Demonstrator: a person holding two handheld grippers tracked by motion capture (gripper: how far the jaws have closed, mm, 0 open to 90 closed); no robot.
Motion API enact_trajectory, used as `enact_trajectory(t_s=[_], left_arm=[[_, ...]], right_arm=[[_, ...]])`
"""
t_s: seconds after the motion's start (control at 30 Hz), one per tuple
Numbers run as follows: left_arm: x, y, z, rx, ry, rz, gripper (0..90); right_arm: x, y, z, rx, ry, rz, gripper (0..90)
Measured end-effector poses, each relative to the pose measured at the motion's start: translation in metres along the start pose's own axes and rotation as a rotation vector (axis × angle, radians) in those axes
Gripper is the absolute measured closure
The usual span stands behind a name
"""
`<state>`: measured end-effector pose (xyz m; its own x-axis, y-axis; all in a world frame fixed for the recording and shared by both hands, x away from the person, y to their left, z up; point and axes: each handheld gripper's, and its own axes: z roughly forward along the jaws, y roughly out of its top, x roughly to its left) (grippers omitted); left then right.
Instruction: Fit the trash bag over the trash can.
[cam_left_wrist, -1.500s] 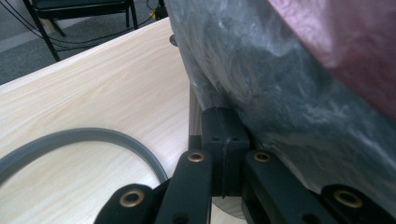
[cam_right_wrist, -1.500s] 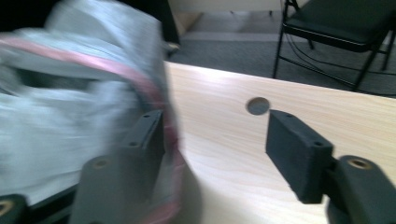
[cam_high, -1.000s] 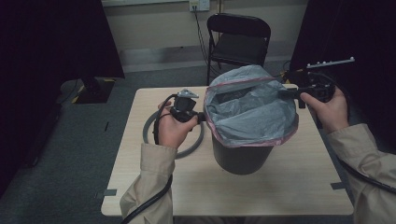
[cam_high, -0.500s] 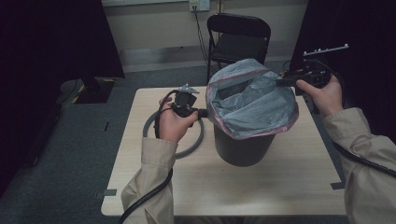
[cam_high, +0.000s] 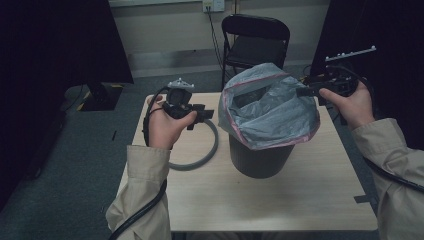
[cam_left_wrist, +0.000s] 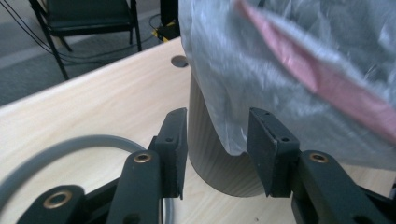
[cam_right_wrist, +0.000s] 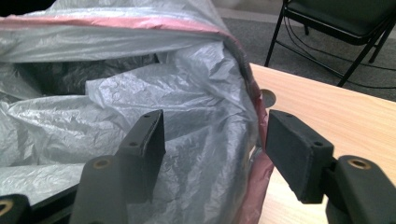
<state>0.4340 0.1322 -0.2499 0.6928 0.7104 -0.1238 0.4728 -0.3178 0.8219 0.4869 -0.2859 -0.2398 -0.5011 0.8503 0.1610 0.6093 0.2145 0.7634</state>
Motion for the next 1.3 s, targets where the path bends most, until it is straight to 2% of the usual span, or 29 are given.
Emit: enact_trajectory(t_s=[0.03, 0.1, 0.23, 0.3, 0.33, 0.37, 0.43, 0.47, 0.5, 0.53, 0.57, 0.6, 0.63, 0.67, 0.7, 0.73, 0.77, 0.8, 0.83, 0.9, 1.1, 1.13, 1.2, 1.3], left_arm=[[-0.001, 0.004, -0.001, -0.01, -0.01, -0.015, 51.0], [-0.005, 0.014, -0.001, -0.02, -0.002, -0.005, 44.2], [-0.014, 0.033, 0.005, -0.003, -0.017, -0.008, 36.3], [-0.018, 0.041, 0.008, -0.003, -0.023, -0.018, 39.8], [-0.021, 0.046, 0.009, -0.01, -0.014, -0.021, 37.7], [-0.023, 0.051, 0.011, -0.003, 0.01, -0.015, 37.0], [-0.026, 0.056, 0.017, 0.008, 0.032, -0.01, 36.5], [-0.026, 0.058, 0.021, 0.024, 0.053, -0.018, 36.8], [-0.026, 0.059, 0.025, 0.044, 0.073, -0.008, 37.4], [-0.025, 0.059, 0.028, 0.054, 0.073, -0.005, 40.2], [-0.024, 0.059, 0.031, 0.054, 0.065, -0.019, 44.6], [-0.024, 0.059, 0.034, 0.054, 0.055, -0.032, 45.0], [-0.024, 0.058, 0.035, 0.07, 0.052, -0.037, 53.0], [-0.024, 0.058, 0.036, 0.088, 0.056, -0.043, 59.8], [-0.023, 0.057, 0.037, 0.09, 0.068, -0.048, 60.7], [-0.022, 0.057, 0.036, 0.112, 0.07, -0.048, 71.6], [-0.021, 0.057, 0.034, 0.118, 0.083, -0.061, 77.9], [-0.02, 0.056, 0.032, 0.112, 0.086, -0.064, 79.2], [-0.019, 0.055, 0.029, 0.125, 0.088, -0.061, 86.0], [-0.018, 0.052, 0.028, 0.132, 0.076, -0.061, 87.7], [-0.007, 0.03, 0.031, 0.187, 0.118, -0.053, 89.8], [-0.004, 0.025, 0.034, 0.201, 0.125, -0.058, 89.8], [0.003, 0.014, 0.042, 0.195, 0.111, -0.078, 89.8], [0.007, 0.003, 0.056, 0.187, 0.115, -0.089, 89.7]], right_arm=[[0.001, 0.0, 0.0, 0.003, -0.003, -0.001, 37.9], [0.001, 0.0, 0.002, 0.014, -0.005, -0.002, 37.9], [0.0, -0.001, 0.006, 0.034, -0.008, 0.001, 37.8], [0.0, -0.003, 0.008, 0.041, -0.01, -0.003, 37.8], [0.0, -0.003, 0.008, 0.044, -0.011, -0.001, 37.8], [0.0, -0.004, 0.009, 0.046, -0.011, -0.003, 37.8], [0.0, -0.004, 0.009, 0.051, -0.011, -0.003, 37.8], [0.0, -0.004, 0.009, 0.051, -0.012, -0.002, 37.8], [0.0, -0.005, 0.009, 0.049, -0.014, -0.002, 37.8], [0.0, -0.005, 0.009, 0.05, -0.015, 0.0, 37.8], [0.0, -0.006, 0.009, 0.049, -0.013, -0.001, 37.9], [-0.001, -0.006, 0.009, 0.05, -0.015, -0.001, 37.9], [-0.001, -0.007, 0.009, 0.053, -0.018, -0.003, 37.9], [-0.001, -0.007, 0.009, 0.053, -0.019, -0.002, 37.9], [-0.001, -0.008, 0.009, 0.054, -0.019, -0.002, 38.0], [-0.002, -0.009, 0.009, 0.058, -0.025, -0.006, 38.1], [-0.002, -0.01, 0.009, 0.061, -0.03, -0.008, 38.2], [-0.002, -0.011, 0.01, 0.063, -0.029, -0.008, 38.5], [-0.003, -0.012, 0.01, 0.065, -0.031, -0.007, 38.6], [-0.005, -0.014, 0.01, 0.064, -0.028, 0.002, 38.8], [-0.009, -0.018, 0.008, 0.059, -0.035, 0.012, 40.5], [-0.009, -0.019, 0.008, 0.06, -0.032, 0.015, 40.5], [-0.009, -0.02, 0.008, 0.059, -0.031, 0.02, 40.9], [-0.008, -0.021, 0.009, 0.059, -0.025, 0.013, 42.4]])
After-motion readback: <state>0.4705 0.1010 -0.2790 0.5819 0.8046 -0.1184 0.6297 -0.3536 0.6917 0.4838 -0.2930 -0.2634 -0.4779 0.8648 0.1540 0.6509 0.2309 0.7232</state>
